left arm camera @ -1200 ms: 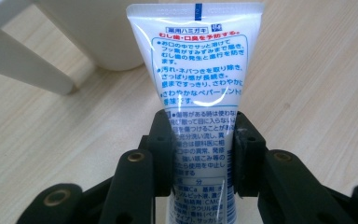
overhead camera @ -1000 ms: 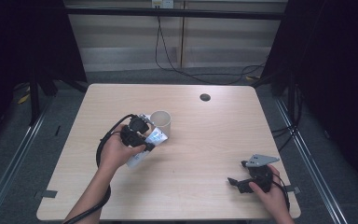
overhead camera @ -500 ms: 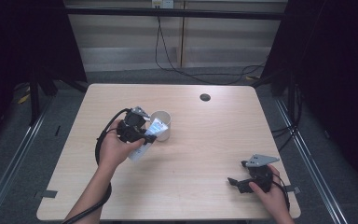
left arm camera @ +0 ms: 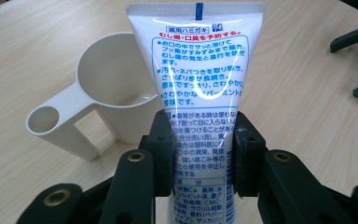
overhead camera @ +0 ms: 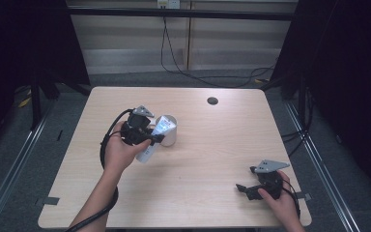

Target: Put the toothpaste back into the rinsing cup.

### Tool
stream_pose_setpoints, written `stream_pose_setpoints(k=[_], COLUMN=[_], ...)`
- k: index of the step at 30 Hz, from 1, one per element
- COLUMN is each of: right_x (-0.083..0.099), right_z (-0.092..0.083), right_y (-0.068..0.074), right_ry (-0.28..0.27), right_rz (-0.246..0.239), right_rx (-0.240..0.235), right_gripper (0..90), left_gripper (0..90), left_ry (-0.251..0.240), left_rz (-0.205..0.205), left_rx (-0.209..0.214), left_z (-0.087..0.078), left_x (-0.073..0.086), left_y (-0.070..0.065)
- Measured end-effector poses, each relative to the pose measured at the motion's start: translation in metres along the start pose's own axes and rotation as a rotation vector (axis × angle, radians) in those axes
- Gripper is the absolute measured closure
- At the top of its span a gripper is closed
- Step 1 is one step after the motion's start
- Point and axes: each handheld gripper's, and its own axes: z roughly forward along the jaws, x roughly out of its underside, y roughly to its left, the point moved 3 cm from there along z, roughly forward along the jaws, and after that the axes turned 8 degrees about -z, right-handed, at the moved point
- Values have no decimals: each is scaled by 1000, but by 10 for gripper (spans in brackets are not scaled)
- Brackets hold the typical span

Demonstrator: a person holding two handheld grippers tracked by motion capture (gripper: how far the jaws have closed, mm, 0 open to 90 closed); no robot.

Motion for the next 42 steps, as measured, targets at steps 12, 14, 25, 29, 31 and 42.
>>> stream_pose_setpoints(k=[12, 14, 25, 29, 31, 42], right_x=[0, 0, 0, 0, 0, 0], right_z=[0, 0, 0, 0, 0, 0], right_y=[0, 0, 0, 0, 0, 0], right_ry=[0, 0, 0, 0, 0, 0], right_rz=[1, 0, 0, 0, 0, 0], right_rx=[0, 0, 0, 0, 1, 0], right_gripper=[99, 99, 99, 99, 99, 99], left_gripper=[670, 670, 671, 671, 671, 672], left_ry=[-64, -81, -136, -148, -159, -225], left_rz=[12, 12, -18, -17, -28, -41], left_rx=[-16, -22, -30, -41, -51, -69], left_z=[-3, -3, -1, -1, -1, -2], left_x=[-9, -11, -16, -17, -17, -23], left_y=[-4, -4, -1, 2, 3, 8])
